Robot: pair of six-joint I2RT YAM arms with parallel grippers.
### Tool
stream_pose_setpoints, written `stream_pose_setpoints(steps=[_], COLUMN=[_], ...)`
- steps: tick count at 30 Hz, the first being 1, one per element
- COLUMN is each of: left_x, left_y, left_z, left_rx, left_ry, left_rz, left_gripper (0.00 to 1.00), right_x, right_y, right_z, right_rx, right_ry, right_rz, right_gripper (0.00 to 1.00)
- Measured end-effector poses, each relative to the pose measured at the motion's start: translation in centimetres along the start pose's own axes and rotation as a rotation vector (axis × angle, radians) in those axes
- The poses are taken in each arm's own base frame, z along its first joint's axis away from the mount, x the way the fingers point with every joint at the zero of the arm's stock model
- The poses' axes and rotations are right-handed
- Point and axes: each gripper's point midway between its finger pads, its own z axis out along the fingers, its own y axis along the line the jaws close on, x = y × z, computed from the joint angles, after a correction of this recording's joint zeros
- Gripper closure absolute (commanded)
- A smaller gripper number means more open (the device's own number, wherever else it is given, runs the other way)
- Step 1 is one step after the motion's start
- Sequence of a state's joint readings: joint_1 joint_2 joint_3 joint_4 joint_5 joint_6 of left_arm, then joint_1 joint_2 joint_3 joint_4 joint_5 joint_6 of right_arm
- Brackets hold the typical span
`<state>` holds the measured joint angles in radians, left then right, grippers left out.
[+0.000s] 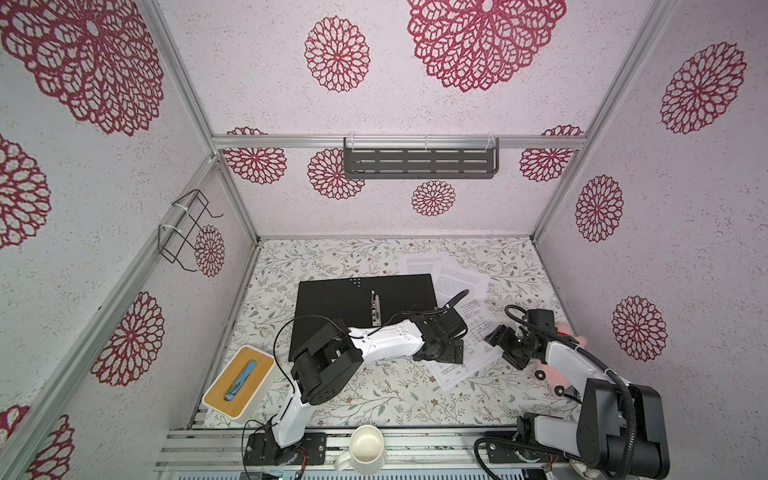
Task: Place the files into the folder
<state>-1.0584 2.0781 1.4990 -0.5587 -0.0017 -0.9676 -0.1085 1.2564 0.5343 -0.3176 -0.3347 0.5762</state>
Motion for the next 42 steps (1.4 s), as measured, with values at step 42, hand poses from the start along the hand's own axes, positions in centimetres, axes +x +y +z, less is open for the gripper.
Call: stream_pose_setpoints(steps=[42], left_x=[1.4], left_y=[-4.8], left_z=[1.5], left_rx=[0.236], left_ry=[0.075], left_rz=[-0.013], left_gripper=[0.08], right_x=[0.1], right_y=[2.5], right_z=[0.9], right_rx=[-0.174], right_ry=[0.027], right_rz=[0.085], right_gripper=[0.23])
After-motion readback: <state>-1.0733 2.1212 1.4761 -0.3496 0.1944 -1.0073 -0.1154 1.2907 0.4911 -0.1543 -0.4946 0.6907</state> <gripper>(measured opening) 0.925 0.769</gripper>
